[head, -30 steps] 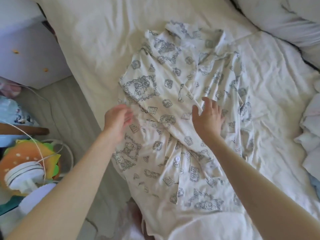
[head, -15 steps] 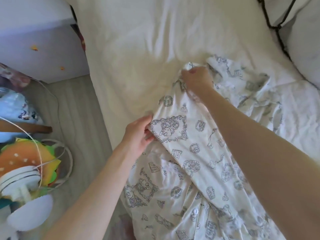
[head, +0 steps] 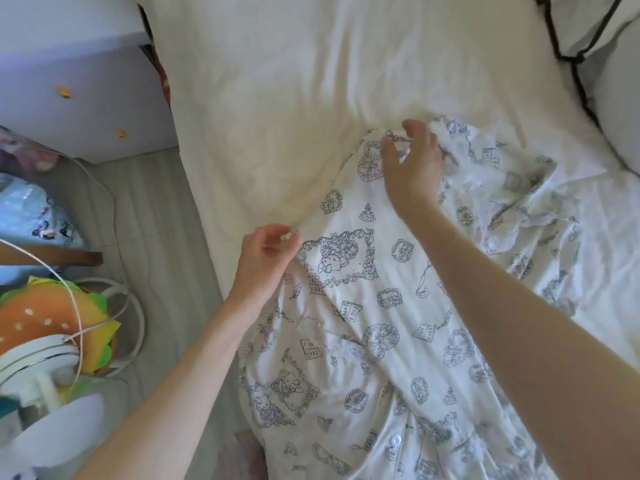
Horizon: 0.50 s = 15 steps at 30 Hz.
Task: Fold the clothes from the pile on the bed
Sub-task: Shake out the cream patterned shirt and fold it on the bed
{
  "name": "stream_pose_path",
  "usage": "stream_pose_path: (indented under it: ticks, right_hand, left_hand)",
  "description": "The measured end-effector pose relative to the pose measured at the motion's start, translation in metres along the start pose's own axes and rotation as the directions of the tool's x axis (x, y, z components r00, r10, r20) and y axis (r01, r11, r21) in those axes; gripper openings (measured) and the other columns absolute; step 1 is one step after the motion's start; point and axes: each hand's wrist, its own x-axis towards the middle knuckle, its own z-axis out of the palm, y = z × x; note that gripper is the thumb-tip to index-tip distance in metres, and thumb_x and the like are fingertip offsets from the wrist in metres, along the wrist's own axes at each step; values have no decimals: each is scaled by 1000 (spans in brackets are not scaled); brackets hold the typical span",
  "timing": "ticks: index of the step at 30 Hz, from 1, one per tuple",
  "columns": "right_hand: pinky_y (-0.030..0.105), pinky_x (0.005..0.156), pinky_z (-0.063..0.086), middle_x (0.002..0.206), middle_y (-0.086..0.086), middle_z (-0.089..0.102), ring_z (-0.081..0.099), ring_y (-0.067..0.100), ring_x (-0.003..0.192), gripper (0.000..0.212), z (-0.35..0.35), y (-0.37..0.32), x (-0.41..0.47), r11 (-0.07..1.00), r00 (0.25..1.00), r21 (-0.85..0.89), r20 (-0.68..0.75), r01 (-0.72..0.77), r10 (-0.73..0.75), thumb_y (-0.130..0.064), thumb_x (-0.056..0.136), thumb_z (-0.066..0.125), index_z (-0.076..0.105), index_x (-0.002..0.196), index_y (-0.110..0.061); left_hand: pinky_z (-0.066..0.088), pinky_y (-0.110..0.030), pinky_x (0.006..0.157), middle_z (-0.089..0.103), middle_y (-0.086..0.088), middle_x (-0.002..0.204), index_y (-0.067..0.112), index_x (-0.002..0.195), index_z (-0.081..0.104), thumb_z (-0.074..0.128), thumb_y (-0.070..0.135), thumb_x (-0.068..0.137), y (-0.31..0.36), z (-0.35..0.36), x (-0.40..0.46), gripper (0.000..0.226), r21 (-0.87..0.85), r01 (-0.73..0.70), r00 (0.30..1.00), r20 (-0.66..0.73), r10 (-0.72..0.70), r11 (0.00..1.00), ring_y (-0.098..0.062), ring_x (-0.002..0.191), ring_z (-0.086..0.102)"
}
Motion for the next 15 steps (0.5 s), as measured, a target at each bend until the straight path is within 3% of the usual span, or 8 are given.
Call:
stream_pose_path:
  ticks: [2, 5, 9, 13, 15]
  right_hand:
    - [41, 103, 35, 128, 12, 55, 48, 27, 122, 36, -1, 11, -38, 959, 966, -142, -47, 245, -254, -22, 96, 45, 53, 126, -5]
    - [53, 110, 29, 138, 16, 50, 41, 31, 133, 38, 4, 30, -99, 898, 919, -199, 41, 392, -392, -18, 97, 40, 54, 128, -3]
    - [61, 111, 20, 145, 16, 42, 34, 34, 137, 41, 15, 56, -165, 862, 896, -250, 173, 441, -409, -20, 95, 45, 51, 134, -8]
    - [63, 111, 18, 149, 14, 35, 27, 35, 140, 48, 18, 69, -183, 880, 920, -276, 190, 386, -344, -18, 93, 58, 47, 139, -11]
    - [62, 111, 17, 150, 15, 34, 26, 34, 141, 50, 17, 72, -186, 897, 937, -280, 172, 343, -305, -19, 92, 57, 45, 140, -12]
  left_hand:
    - [39, -2, 59, 58, 14, 73, 25, 78, 53, 72, 34, 80, -6, -4, -2, 21, 72, -57, 988, 149, 46, 996, 10, 62, 54]
    - [40, -3, 63, 61, 12, 87, 27, 91, 54, 75, 29, 78, -23, -11, -9, 24, 176, -21, 951, 308, -35, 984, 9, 70, 57]
    - [45, -14, 71, 64, 11, 84, 26, 92, 59, 70, 24, 83, -46, -19, -15, 14, 314, -18, 970, 235, -60, 949, -3, 75, 58]
    - [49, -16, 66, 66, 10, 70, 18, 84, 59, 70, 23, 80, -54, -36, -12, 13, 31, 186, 955, 230, -188, 982, -7, 71, 61]
    - [46, -15, 61, 59, 16, 65, 18, 83, 53, 69, 27, 80, -59, -39, -15, 18, 64, 174, 940, 287, -185, 983, -2, 65, 56]
